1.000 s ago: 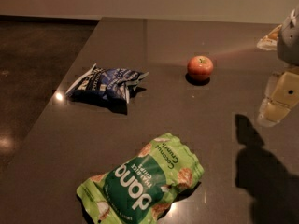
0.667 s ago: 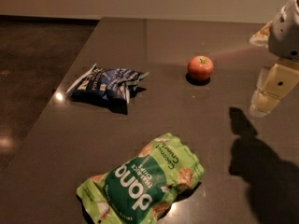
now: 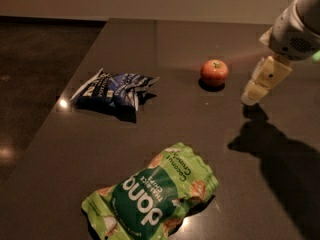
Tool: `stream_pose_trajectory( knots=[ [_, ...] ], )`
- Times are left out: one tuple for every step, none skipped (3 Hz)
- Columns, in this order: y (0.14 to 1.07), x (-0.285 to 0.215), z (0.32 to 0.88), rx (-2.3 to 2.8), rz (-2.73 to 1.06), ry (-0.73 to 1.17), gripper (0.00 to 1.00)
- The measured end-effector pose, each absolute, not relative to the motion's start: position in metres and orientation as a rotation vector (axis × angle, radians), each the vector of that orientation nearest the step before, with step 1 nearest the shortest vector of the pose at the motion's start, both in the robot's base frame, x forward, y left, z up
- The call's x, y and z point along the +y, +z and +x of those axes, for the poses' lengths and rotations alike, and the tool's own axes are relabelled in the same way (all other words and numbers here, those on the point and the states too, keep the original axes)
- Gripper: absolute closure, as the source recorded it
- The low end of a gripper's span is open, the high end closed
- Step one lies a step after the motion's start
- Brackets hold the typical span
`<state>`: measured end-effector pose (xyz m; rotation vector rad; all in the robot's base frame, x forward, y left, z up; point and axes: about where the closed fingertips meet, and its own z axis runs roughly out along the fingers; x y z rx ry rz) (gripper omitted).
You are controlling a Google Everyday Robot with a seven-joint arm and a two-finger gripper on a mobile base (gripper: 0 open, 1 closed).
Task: Move apple near blue chip bag
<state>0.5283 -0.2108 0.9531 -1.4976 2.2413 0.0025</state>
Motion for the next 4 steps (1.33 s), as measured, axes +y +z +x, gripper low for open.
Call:
stream_pose_trajectory(
  knots=[
    [0.935,-0.213,0.58,2.245,-1.353,0.009,0.0],
    [0.919,-0.214,0.611,2.249,-1.297,0.016,0.0],
    [0.889,-0.197,0.644,2.261,-1.267,0.089,0.0],
    [0.877,-0.188,0.653,2.263,-1.266,0.12,0.0]
  ],
)
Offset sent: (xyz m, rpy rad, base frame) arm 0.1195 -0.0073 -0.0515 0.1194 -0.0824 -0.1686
